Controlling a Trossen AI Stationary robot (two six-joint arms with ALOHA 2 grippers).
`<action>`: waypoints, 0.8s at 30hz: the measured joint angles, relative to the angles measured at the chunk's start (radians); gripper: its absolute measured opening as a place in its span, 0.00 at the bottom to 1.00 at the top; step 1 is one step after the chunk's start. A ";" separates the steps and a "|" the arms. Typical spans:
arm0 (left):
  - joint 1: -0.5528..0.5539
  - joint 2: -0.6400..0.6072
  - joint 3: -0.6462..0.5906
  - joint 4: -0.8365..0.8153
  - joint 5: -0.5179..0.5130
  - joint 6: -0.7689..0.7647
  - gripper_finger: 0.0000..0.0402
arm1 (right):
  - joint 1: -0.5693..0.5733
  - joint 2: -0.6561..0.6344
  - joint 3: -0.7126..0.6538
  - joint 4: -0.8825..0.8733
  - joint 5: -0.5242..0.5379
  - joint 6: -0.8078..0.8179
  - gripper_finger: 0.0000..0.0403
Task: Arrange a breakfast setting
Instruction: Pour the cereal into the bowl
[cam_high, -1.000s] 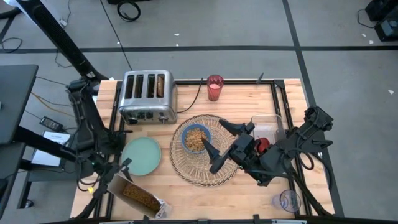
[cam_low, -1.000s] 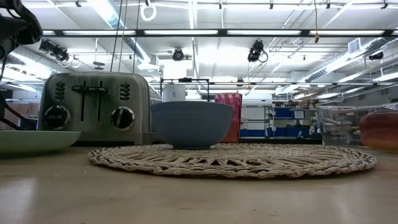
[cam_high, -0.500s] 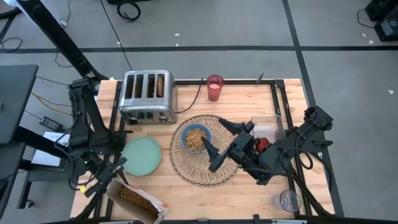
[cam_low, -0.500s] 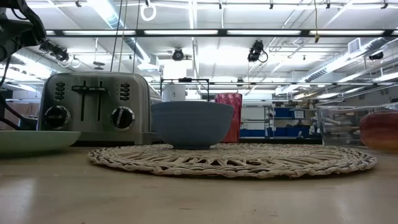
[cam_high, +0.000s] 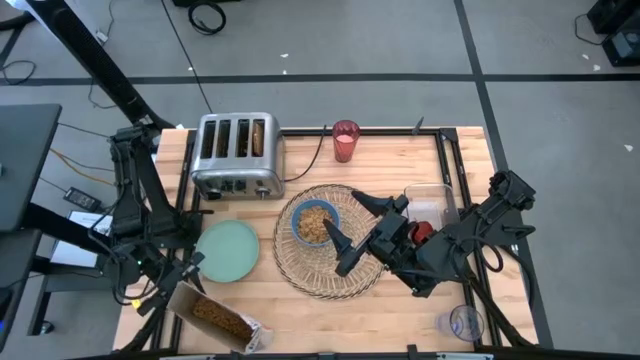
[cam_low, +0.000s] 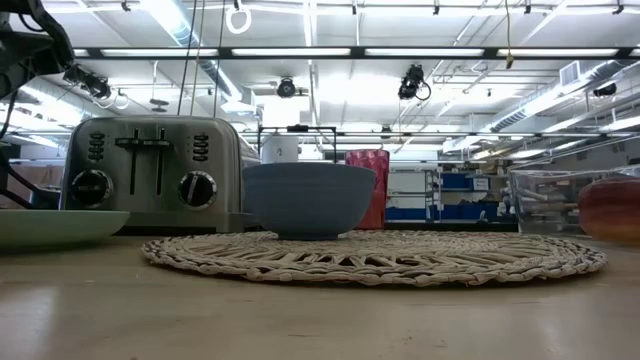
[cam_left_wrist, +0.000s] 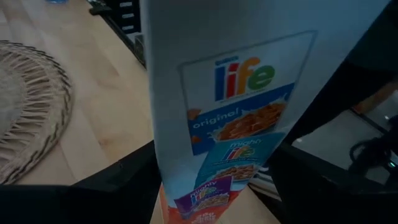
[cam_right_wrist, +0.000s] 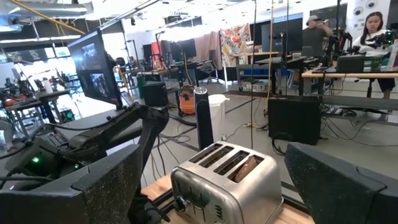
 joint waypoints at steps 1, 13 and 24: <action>0.000 0.000 0.000 0.000 0.003 0.002 0.69 | 0.000 0.000 0.000 0.000 0.000 0.000 0.98; 0.000 0.000 0.000 -0.002 0.004 -0.007 0.60 | -0.003 0.000 0.000 0.000 0.004 0.000 0.98; 0.000 -0.012 0.018 -0.024 0.003 0.006 0.70 | -0.004 0.000 0.000 -0.001 -0.017 0.001 0.98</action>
